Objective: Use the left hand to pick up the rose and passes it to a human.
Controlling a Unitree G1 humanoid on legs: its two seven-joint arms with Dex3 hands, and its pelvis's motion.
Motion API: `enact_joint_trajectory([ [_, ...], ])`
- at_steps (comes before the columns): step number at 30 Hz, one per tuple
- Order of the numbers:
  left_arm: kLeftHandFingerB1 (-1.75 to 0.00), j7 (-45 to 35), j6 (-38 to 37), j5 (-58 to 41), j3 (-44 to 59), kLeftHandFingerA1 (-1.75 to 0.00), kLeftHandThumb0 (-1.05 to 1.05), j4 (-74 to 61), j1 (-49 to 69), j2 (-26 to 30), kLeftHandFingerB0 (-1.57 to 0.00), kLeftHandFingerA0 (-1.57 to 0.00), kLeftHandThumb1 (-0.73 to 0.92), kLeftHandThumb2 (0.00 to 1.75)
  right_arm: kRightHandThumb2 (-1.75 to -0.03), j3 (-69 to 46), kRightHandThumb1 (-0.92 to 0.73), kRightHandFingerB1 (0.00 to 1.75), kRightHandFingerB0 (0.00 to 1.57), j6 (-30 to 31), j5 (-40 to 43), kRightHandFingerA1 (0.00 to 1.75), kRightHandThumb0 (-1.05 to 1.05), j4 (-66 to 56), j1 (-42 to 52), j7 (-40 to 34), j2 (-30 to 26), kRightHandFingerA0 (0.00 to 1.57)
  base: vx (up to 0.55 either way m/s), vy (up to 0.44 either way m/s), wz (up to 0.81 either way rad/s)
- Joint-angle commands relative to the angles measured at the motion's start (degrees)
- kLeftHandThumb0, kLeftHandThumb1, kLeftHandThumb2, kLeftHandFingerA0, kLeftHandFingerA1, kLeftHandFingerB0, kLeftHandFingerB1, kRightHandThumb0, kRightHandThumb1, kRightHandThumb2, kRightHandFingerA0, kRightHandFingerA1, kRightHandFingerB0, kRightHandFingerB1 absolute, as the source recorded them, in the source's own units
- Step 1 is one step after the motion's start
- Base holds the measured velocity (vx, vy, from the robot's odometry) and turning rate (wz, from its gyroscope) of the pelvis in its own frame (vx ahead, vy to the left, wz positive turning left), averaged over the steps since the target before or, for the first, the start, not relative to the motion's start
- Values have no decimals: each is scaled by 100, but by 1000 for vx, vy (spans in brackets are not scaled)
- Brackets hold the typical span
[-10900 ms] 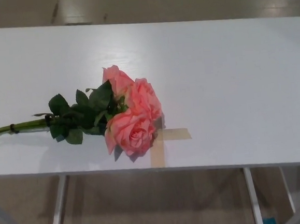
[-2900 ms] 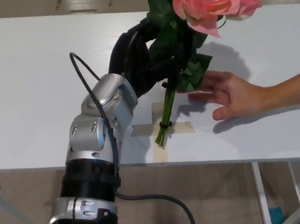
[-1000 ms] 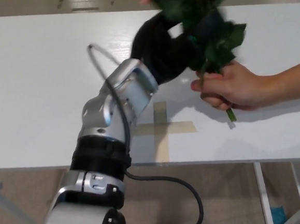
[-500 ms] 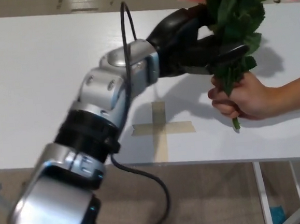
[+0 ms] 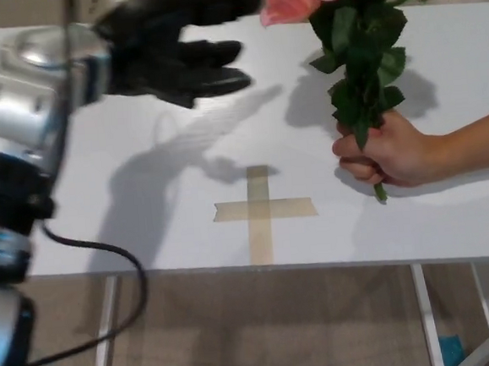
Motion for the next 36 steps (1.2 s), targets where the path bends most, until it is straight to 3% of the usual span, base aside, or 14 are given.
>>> enact_joint_trajectory([
  [1, -1, -806, -61, 29, 365, 0, -79, -508, 477, 609, 0, 0, 47, 56, -78, -12, -58, 50, 50, 52, -12, 55, -38, 54, 123, 84, -18, 64, 0, 0, 0],
  [5, -4, -1084, -147, -163, 810, 0, -80, -1177, 1133, 1030, 0, 0, 46, 55, -78, 14, -58, 50, 50, 52, -41, 55, -38, 62, 142, 80, -21, 63, 0, 0, 0],
  [6, -9, -1148, -137, -232, 936, 0, -71, -1336, 1278, 1109, 0, 0, 41, 80, -78, 14, -58, 50, 50, 42, -41, 55, -38, 62, 147, 83, -24, 63, 0, 0, 0],
  [8, -9, -1262, -222, -387, 1276, 0, -70, -1832, 1728, 1282, 0, 0, 42, 79, -78, 18, -59, 50, 51, 21, -45, 55, -38, 56, 177, 82, -39, 64, 0, 0, 0],
  [12, -18, -1296, -423, -642, 2073, -16, -60, -3176, 2862, 1532, 0, -3, 37, 77, -79, 13, -59, 51, 51, 56, -46, 56, -38, 68, 189, 62, -50, 65, 0, 0, 0],
  [14, -24, -1205, -526, -720, 2583, -28, -58, -3943, 3610, 1584, -3, -12, 40, 53, -60, 14, -67, 40, 55, 74, -49, 46, -30, 77, 189, 48, -49, 73, 0, 0, 0],
  [15, -48, -1162, -540, -746, 2804, -47, -29, -4279, 3933, 1570, 0, 0, 16, 78, -61, 17, -67, 40, 55, 77, -52, 46, -30, 81, 199, 49, -52, 74, 0, 0, 0],
  [17, -32, -1112, -561, -814, 3258, -36, -51, -4946, 4622, 1485, -11, -17, 35, 60, -60, 20, -67, 40, 55, 63, -56, 46, -30, 89, 257, 42, -50, 73, 0, 0, 0],
  [18, -49, -1144, -544, -930, 3596, -50, -22, -5365, 5161, 1356, -7, -8, 20, 79, -60, 26, -67, 40, 55, 64, -65, 46, -30, 94, 282, 41, -74, 73, 0, 0, 0],
  [19, -50, -1188, -537, -996, 3835, -51, -20, -5609, 5525, 1272, -9, -11, 23, 81, -60, 42, -67, 39, 54, 68, -81, 46, -30, 96, 311, 18, -64, 73, 0, 0, 0],
  [20, -34, -1257, -563, -1070, 4112, -38, -34, -5827, 5975, 1129, -28, -31, 42, 59, -60, 44, -67, 39, 53, 73, -84, 46, -30, 99, 315, 2, -63, 74, 0, 0, 0],
  [22, -31, -1399, -782, -1181, 4589, -37, -28, -6132, 6913, 727, -31, -36, 46, 55, -79, 25, -59, 50, 49, 62, -66, 57, -38, 100, 341, 6, -69, 68, 0, 0, 0],
  [31, -41, -1485, -1832, -732, 4316, -44, -35, -5353, 8935, -354, -40, -42, 45, 63, -78, -1, -59, 50, 49, 44, -32, 55, -38, 94, 362, 8, -29, 65, 0, 0, 0],
  [36, -39, -649, -2078, 569, 3467, -42, -15, -4053, 8773, -131, -54, -59, 59, 57, -78, -31, -59, 49, 48, 63, -3, 55, -38, 106, 367, 47, -28, 65, 0, 0, 0],
])
